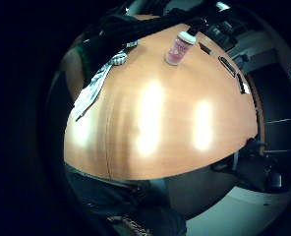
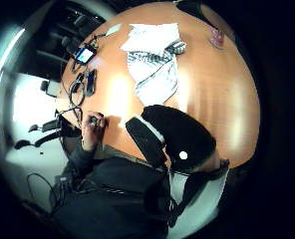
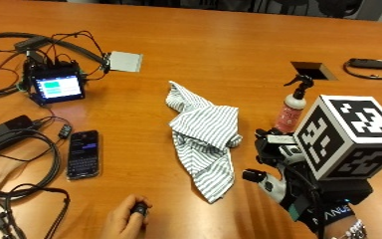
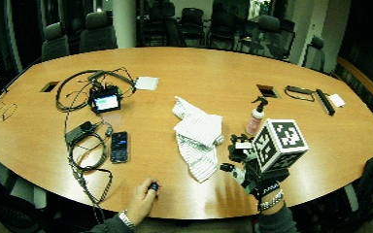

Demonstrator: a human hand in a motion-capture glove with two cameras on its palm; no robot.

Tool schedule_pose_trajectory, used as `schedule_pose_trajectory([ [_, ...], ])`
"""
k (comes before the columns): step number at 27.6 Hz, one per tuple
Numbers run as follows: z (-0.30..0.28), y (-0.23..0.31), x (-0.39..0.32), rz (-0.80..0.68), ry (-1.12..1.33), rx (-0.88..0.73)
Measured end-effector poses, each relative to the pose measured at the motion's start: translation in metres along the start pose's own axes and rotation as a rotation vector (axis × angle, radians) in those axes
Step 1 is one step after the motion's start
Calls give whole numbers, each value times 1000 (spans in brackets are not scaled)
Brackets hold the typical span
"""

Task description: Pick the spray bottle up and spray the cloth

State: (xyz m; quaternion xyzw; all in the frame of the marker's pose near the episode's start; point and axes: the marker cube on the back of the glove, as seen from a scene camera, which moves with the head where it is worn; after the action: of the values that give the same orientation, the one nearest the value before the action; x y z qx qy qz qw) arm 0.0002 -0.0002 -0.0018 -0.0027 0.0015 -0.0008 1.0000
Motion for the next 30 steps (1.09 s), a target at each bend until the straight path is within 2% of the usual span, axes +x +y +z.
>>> schedule_pose_trajectory([
  [19, 7, -17, 19, 43, -15, -21],
  [30, 20, -74, 30, 108, -10, -53],
])
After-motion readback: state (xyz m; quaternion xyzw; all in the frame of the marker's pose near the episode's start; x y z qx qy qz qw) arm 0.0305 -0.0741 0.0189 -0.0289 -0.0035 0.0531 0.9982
